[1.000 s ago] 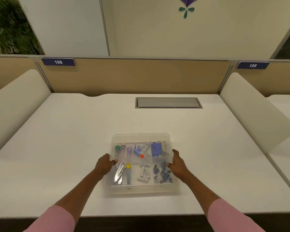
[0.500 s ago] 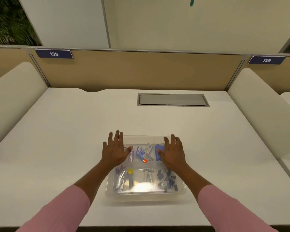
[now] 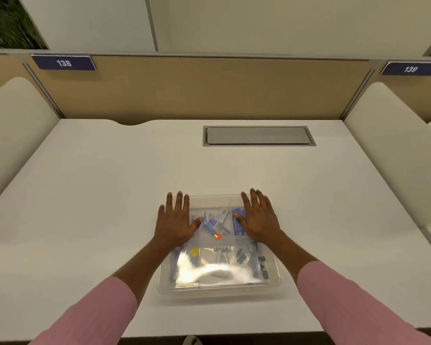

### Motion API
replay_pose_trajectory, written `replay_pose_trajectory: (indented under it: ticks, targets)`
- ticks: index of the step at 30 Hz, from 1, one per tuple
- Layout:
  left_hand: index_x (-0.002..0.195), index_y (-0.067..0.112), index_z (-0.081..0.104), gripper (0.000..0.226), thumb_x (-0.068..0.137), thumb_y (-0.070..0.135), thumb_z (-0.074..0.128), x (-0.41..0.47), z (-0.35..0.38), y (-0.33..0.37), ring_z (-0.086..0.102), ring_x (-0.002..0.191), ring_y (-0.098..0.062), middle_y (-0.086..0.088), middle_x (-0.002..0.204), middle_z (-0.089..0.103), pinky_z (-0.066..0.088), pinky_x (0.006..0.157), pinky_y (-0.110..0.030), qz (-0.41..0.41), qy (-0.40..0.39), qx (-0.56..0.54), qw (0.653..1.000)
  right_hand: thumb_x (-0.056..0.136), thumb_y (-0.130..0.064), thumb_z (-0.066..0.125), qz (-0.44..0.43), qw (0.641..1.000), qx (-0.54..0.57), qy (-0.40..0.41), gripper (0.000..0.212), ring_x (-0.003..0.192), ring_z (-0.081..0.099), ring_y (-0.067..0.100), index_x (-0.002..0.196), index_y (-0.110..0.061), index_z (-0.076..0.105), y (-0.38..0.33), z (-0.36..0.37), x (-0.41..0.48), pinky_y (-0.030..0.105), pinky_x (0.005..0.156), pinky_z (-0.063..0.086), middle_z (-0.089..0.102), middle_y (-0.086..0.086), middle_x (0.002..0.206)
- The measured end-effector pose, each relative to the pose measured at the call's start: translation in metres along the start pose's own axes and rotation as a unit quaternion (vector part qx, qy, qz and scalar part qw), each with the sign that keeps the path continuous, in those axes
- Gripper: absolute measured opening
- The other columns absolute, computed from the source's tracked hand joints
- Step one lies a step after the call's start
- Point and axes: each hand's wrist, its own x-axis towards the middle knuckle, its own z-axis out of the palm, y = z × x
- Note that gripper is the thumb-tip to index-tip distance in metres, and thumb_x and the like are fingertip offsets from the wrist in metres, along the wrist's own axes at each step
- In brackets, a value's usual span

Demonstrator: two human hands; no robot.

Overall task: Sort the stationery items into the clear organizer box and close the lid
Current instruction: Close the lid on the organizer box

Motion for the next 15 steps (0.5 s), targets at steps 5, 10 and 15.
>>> replay_pose_trajectory:
  ticks: [5,10,15]
  targets:
    - [0.151,0.013,0.013,0.091,0.084,0.075,0.016,0.002,0.003,-0.002,0.007,0.147,-0.038,-0.013,0.160,0.012,0.024,0.113,-0.055,0.006,-0.009,0.004,1.000,0.088,-0.069,0.008,0.001,1.000,0.009,-0.002,0.083,0.146,0.015,0.033,0.152,-0.016,0.015,0.000,0.000,0.001,0.044,0.119,0.015,0.018,0.017,0.158]
    - [0.150,0.012,0.017,0.100,0.078,0.080,0.004,0.005,0.001,-0.003,0.009,0.146,-0.039,-0.014,0.159,0.015,0.028,0.111,-0.057,0.012,-0.023,-0.004,1.000,0.088,-0.068,0.013,0.004,1.000,0.008,-0.003,0.081,0.145,0.017,0.033,0.151,-0.016,0.018,0.001,-0.001,0.001,0.045,0.118,0.017,0.021,0.017,0.157]
    - [0.151,0.012,0.011,0.115,0.066,0.086,-0.011,0.002,-0.010,-0.006,-0.001,0.146,-0.042,-0.018,0.160,0.003,0.014,0.115,-0.057,0.023,-0.041,-0.013,0.999,0.082,-0.073,-0.003,0.001,1.000,0.011,-0.016,0.092,0.145,0.015,0.036,0.151,-0.014,0.017,0.001,-0.006,-0.003,0.046,0.118,0.014,0.017,0.022,0.157]
